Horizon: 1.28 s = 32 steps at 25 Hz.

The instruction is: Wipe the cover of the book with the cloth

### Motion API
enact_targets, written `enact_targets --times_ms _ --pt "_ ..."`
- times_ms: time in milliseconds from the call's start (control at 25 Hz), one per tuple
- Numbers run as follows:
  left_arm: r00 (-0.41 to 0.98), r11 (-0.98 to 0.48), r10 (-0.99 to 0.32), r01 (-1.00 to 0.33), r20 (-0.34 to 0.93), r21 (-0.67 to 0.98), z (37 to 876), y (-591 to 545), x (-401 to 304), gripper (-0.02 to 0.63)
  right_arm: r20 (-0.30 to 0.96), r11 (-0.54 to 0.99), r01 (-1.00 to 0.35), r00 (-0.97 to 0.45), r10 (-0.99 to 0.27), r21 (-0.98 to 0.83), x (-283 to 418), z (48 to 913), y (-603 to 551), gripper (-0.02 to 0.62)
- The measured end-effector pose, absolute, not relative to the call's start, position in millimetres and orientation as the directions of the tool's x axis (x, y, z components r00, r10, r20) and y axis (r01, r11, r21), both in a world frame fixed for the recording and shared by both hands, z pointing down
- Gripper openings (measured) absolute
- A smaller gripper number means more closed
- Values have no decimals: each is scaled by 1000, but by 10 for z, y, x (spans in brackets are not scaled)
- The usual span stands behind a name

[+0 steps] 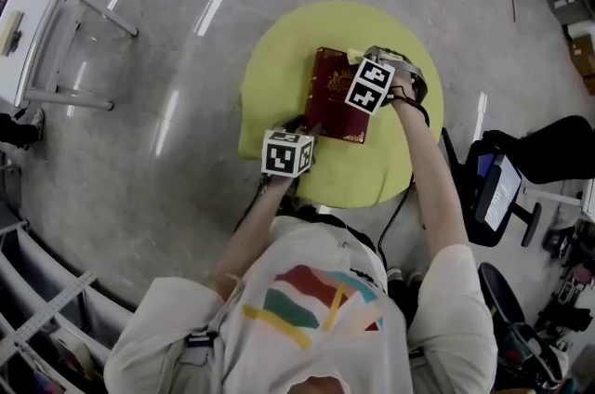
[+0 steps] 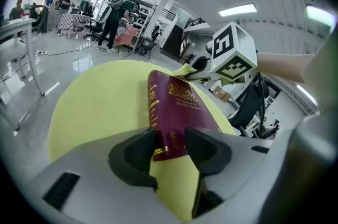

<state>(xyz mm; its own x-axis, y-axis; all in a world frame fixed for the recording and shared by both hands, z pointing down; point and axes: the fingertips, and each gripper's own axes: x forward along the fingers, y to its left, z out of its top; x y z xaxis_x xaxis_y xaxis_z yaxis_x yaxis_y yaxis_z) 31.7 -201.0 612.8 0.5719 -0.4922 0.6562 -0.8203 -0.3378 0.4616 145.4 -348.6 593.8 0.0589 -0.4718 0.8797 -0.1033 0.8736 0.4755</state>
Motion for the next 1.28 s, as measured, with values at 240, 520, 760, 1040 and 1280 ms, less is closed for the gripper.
enact_targets --times_ms 240,520,760,1040,1280 --pt "570 -340 -502 -821 650 458 6128 -2010 322 183 898 890 -113 62 -437 441 1429 6056 -3510 28" --pt "577 -342 -493 -817 651 465 6128 -1986 302 183 932 923 -124 50 -360 363 1388 6087 -3348 28" --pt "576 -339 -499 -817 647 466 6128 -1991 282 183 977 964 -167 -19 -213 207 1291 6075 -2905 28" --pt "575 -340 -501 -818 646 464 6131 -2003 286 183 984 964 -228 -81 -159 137 1248 6066 -2295 28" --pt "576 -344 -500 -818 647 462 6117 -2009 282 183 982 966 -209 -74 -171 153 1198 6077 -1782 28"
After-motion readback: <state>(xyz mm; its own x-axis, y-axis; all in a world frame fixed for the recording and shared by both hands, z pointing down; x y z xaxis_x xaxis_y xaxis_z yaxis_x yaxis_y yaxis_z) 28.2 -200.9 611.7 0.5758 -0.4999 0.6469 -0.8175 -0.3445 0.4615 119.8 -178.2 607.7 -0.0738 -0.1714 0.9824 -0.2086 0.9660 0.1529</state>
